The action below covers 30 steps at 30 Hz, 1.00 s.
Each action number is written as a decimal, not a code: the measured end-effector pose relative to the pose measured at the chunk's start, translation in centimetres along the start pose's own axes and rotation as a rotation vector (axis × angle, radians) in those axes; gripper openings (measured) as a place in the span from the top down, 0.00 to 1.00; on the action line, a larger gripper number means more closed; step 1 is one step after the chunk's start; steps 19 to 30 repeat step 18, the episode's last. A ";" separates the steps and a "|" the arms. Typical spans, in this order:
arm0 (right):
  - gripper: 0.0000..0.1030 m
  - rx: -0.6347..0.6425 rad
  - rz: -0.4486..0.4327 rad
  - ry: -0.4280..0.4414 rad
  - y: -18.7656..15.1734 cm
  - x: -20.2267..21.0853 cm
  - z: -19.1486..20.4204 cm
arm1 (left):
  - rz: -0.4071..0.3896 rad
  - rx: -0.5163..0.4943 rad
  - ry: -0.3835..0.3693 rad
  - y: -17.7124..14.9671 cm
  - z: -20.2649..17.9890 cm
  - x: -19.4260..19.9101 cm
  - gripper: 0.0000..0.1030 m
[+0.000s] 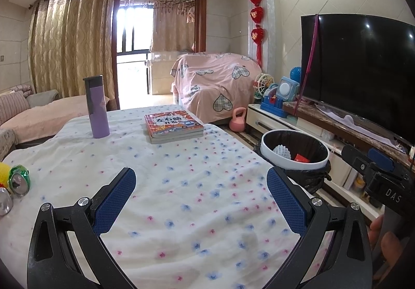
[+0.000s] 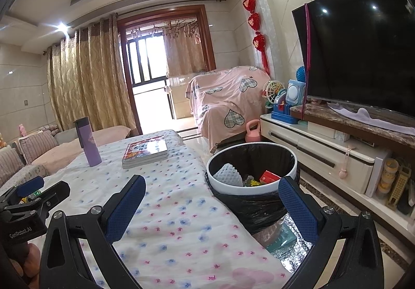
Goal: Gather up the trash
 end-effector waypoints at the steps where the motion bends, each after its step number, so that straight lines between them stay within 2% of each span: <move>1: 0.00 -0.001 0.002 0.001 -0.1 0.0 0.1 | 0.001 -0.001 -0.001 -0.1 0.0 0.0 0.00; 18: 0.00 -0.012 0.038 0.015 -0.3 -0.9 0.1 | 0.049 0.008 -0.007 -1.1 0.1 -1.4 0.00; 30: 0.00 -0.012 0.038 0.015 -0.3 -0.9 0.1 | 0.049 0.008 -0.007 -1.1 0.1 -1.4 0.00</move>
Point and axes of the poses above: each gripper's, at about its wrist camera, not at the fingertips, and x roughly against the way its jaws point, z to its left, y to its top, the point moved 5 cm from there along -x, roughly the way its jaws point, and after that the axes turned 11 degrees about -z, right-handed, at the moved point
